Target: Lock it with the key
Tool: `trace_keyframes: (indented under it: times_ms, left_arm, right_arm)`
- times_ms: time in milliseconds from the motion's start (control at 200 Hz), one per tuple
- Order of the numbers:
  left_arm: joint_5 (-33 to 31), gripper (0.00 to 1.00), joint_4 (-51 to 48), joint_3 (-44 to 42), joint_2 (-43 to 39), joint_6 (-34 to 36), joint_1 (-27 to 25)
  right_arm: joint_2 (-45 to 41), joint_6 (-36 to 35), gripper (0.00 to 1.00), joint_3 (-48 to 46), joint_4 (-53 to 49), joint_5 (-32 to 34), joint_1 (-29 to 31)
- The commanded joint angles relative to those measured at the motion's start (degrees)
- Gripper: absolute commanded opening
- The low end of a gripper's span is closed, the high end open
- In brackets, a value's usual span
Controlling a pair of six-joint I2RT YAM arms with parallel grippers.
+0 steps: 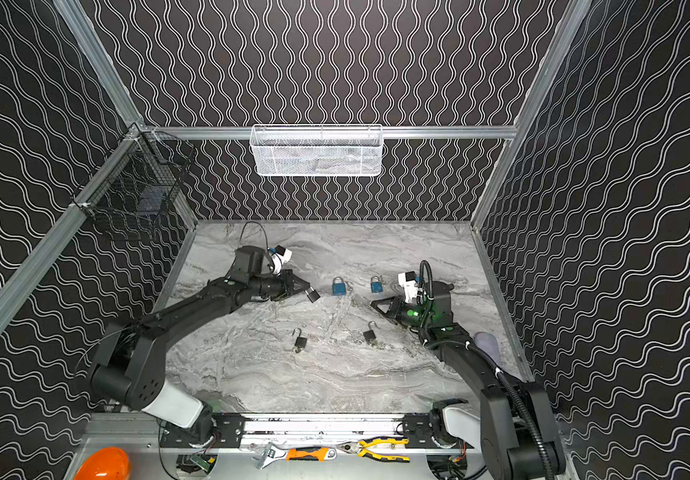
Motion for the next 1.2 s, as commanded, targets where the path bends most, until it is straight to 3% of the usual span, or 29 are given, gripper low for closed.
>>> trace_keyframes:
  times_ms: [0,435,1191]
  left_arm:
    - [1.3,0.0,-12.0,4.9,4.6,9.4,1.1]
    - [-0.7,0.0,-31.6,30.1,26.9,24.2,2.8]
    - [-3.0,0.0,-47.0,52.1,43.1,36.3,5.6]
  right_arm:
    - [0.9,-3.5,0.0,1.1,-2.7,-2.5,-0.4]
    - [6.9,-4.1,0.0,0.2,-0.3,-5.7,-0.7]
    - [14.5,-2.0,0.0,0.6,2.7,-4.7,-0.7]
